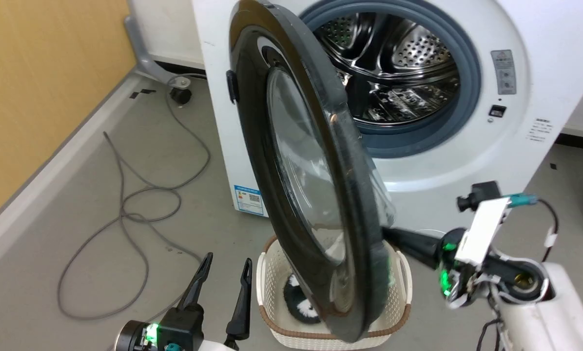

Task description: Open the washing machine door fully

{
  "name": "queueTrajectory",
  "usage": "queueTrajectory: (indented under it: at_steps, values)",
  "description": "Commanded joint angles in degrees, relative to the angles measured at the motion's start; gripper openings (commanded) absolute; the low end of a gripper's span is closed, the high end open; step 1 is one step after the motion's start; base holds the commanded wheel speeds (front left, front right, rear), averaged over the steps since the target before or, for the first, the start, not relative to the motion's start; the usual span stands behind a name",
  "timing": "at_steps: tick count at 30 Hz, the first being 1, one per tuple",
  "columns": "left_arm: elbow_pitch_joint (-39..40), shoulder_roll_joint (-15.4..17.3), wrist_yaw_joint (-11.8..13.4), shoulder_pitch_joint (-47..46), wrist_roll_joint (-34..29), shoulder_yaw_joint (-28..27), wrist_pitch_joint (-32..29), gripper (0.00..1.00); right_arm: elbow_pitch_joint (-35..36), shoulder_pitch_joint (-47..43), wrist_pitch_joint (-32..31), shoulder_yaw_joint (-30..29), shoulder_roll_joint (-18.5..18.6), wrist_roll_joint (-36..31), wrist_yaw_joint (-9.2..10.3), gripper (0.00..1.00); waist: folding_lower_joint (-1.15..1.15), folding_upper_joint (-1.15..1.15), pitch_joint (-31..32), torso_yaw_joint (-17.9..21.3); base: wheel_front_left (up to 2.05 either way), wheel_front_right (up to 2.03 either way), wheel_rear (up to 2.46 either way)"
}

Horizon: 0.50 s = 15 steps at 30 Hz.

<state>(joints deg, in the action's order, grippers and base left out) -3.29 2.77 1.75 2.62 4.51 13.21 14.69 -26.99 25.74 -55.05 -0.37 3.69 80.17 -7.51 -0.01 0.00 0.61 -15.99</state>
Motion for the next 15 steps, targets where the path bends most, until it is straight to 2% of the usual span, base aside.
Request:
queueTrajectory:
  at_steps: [1, 10, 15]
  values:
    - [-0.1, 0.1, -0.3, 0.8, 0.6, -0.2, 0.3, 1.00, 0.9, -1.8, -0.3, 1.1, -0.6, 0.3, 0.02, 0.00, 0.01, 0.00, 0.1, -0.5, 0.00, 0.00, 0.00]
    - [-1.2, 0.1, -0.7, 1.0, 1.5, 0.0, 0.3, 1.00, 2.8, -4.3, 1.9, 7.5, -0.8, 2.0, 0.02, 0.00, 0.01, 0.00, 0.1, -1.7, 0.00, 0.00, 0.00]
    - [-1.2, 0.1, -0.3, 0.9, 1.7, -0.2, 0.3, 1.00, 3.8, -4.2, 4.8, 8.4, -0.8, 2.1, 0.02, 0.00, 0.01, 0.00, 0.1, -1.2, 0.00, 0.00, 0.00]
